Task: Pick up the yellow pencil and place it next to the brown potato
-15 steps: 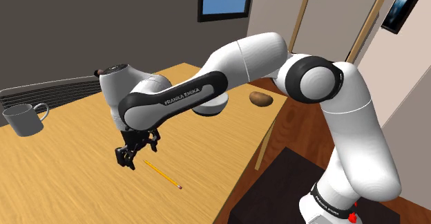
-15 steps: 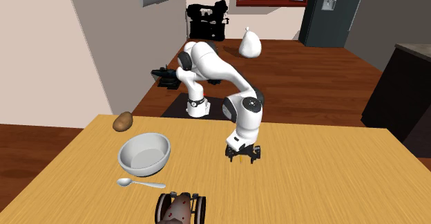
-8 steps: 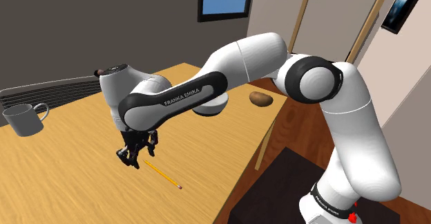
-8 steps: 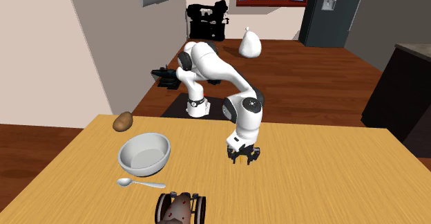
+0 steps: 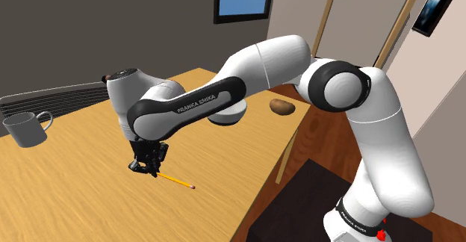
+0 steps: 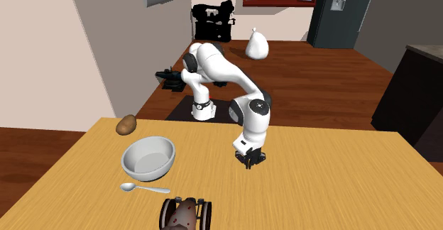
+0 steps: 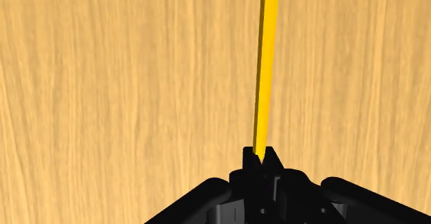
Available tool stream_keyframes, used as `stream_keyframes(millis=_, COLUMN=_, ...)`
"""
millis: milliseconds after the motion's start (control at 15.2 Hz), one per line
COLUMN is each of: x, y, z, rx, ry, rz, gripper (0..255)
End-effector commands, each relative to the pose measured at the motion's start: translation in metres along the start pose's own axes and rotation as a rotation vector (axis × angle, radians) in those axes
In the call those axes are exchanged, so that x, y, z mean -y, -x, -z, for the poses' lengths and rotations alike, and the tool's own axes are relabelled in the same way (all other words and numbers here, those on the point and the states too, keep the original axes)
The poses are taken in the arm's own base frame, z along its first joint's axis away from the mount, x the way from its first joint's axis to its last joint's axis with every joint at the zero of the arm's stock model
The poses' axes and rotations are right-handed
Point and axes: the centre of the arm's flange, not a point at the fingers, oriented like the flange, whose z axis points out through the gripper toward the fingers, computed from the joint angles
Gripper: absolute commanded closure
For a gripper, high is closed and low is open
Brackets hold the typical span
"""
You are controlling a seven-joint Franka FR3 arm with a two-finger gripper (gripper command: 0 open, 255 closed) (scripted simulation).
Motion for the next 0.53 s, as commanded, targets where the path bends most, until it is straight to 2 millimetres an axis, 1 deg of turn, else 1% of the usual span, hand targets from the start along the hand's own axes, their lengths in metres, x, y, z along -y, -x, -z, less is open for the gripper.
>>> stream_keyframes(millis=0, x=-0.001, y=0.0, z=-0.004, rx=0.003, ry=0.002, rz=-0.001, gripper=255)
stream_keyframes(millis=462, x=-0.002, y=0.004, z=0.033, rx=0.003, ry=0.002, rz=-0.001, gripper=255)
